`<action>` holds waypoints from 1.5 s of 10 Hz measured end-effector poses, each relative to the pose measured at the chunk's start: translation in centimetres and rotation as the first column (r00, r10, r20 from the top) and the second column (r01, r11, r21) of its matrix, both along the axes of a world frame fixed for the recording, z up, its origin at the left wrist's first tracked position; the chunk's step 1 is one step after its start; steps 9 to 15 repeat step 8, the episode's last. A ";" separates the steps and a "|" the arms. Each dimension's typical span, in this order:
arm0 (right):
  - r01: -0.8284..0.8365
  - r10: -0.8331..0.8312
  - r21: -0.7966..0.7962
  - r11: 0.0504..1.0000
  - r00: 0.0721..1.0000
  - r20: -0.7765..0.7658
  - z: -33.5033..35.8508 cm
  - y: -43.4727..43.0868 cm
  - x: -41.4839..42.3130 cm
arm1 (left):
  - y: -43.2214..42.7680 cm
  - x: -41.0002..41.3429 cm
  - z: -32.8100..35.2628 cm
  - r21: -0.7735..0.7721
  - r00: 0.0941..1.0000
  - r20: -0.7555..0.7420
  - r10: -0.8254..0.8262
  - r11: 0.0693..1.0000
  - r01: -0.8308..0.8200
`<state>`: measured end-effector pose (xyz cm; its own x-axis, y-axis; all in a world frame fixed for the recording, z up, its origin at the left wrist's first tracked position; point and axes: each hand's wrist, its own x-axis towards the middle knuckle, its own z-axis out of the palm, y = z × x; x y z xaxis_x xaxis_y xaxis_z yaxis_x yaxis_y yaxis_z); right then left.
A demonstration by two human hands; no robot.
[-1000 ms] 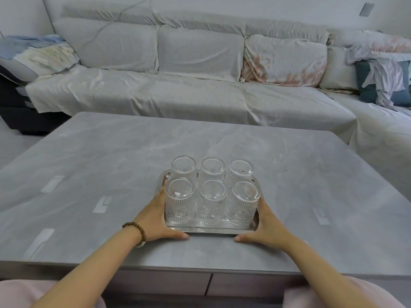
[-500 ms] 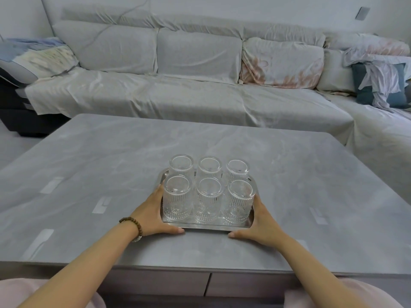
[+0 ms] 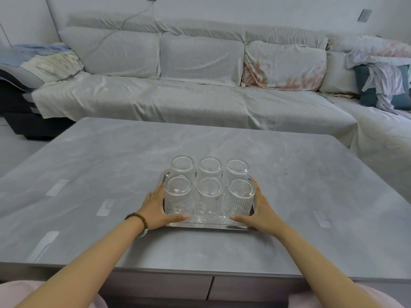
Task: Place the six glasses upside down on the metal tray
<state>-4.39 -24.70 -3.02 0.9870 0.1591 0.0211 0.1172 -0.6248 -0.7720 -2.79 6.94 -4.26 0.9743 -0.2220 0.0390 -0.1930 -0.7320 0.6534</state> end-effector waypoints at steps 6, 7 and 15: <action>-0.016 0.012 0.107 0.994 0.999 0.038 -0.4 0.9 0.4 | -0.2 1.0 -0.6 0.062 1.000 -0.026 0.004 0.998 -0.002; -0.012 0.010 0.123 0.992 1.000 0.016 -0.9 0.7 0.6 | 0.0 1.0 -0.7 0.080 0.998 -0.053 0.018 0.997 -0.014; -0.022 0.028 0.176 0.984 0.999 -0.032 -0.6 0.4 0.0 | 0.1 0.9 0.1 0.138 0.998 -0.068 0.019 0.990 -0.009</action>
